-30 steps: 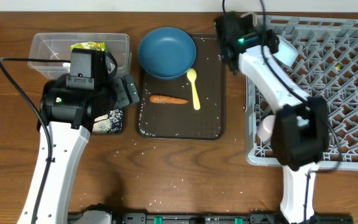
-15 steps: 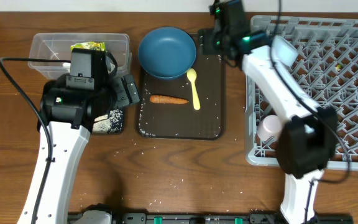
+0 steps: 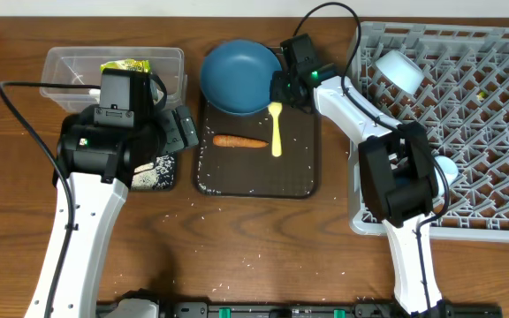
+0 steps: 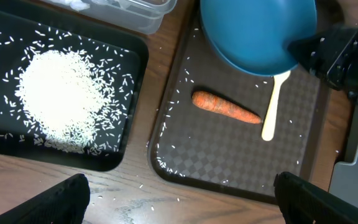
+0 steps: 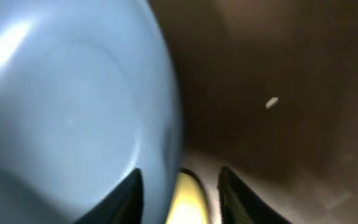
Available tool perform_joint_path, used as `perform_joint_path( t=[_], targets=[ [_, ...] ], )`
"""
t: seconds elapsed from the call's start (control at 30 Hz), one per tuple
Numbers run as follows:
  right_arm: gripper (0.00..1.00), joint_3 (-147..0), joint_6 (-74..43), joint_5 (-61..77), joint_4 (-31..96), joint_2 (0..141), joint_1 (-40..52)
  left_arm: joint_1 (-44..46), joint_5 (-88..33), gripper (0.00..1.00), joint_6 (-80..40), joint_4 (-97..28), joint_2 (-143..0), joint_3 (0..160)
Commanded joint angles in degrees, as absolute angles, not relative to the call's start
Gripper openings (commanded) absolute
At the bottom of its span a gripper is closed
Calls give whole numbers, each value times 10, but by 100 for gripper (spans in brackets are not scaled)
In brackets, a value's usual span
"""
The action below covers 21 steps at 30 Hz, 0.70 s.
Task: Sort waste into correct bins and load items into the dishwasher rack
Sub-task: 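Reach the right gripper to the blue plate and grasp its rim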
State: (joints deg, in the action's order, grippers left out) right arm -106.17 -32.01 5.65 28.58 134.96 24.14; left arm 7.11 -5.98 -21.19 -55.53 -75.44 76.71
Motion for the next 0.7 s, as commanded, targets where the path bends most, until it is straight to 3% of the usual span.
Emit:
perform_joint_path(
  t=[0.0, 0.1, 0.4, 0.67],
  targets=[
    [24, -1061, -334, 54, 277, 1349, 243, 68, -53, 97, -213, -557, -757, 767],
    [2, -1061, -329, 54, 276, 1349, 242, 68, -53, 97, -213, -557, -757, 767],
    [1, -1061, -286, 53, 279, 1320, 231, 68, -53, 97, -213, -557, -757, 767],
    [1, -1061, -219, -57, 335, 1155, 193, 68, -53, 98, -213, -557, -757, 767]
  ],
)
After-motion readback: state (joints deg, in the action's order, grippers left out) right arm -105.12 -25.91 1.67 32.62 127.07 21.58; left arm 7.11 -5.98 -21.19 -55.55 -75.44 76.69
